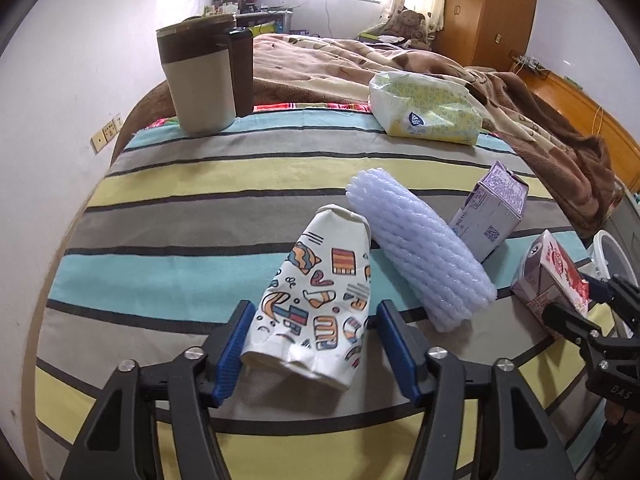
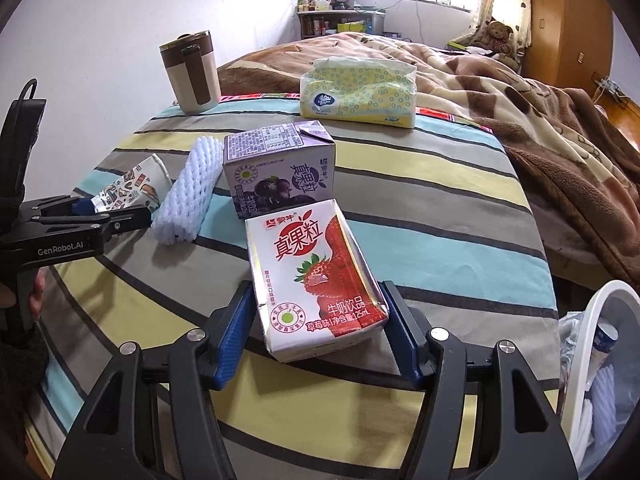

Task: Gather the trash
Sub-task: 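Grasp the patterned paper cup with left tool while right tool grasps the red juice carton, then carry the paper cup and red juice carton over the white wastebasket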

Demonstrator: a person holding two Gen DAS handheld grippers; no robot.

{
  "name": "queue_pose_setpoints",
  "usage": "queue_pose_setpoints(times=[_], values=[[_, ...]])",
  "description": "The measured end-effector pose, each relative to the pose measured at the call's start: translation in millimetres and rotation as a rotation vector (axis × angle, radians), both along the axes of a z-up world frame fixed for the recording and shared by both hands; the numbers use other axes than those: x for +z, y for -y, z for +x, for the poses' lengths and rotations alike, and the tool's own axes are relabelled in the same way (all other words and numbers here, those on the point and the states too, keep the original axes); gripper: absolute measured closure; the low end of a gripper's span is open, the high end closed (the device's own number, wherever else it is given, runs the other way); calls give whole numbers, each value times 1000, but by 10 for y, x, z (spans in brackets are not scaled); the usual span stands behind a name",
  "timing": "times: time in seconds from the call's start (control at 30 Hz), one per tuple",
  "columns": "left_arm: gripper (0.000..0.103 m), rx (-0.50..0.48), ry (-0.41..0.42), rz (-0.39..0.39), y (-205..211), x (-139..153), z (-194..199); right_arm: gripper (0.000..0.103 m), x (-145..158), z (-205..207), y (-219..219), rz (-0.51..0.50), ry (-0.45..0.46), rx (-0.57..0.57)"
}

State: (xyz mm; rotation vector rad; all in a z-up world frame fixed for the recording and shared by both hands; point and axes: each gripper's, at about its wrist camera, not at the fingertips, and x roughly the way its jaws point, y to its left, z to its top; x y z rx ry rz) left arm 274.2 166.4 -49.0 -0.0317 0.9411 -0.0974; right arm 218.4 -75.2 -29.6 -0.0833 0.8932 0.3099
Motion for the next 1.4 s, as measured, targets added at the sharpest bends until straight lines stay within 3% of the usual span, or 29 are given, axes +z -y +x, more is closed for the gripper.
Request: queue_pose_setpoints(times=[0.03, 0.5, 1.4], values=[[49, 0, -1, 2, 5, 1, -11, 40, 2, -8, 2, 3, 0, 0], [50, 28, 31, -44, 115, 123, -267, 41, 87, -135, 114, 37, 35, -30], [50, -98, 152, -81, 1051, 737, -952, 41, 438, -568, 813, 124, 125, -151]])
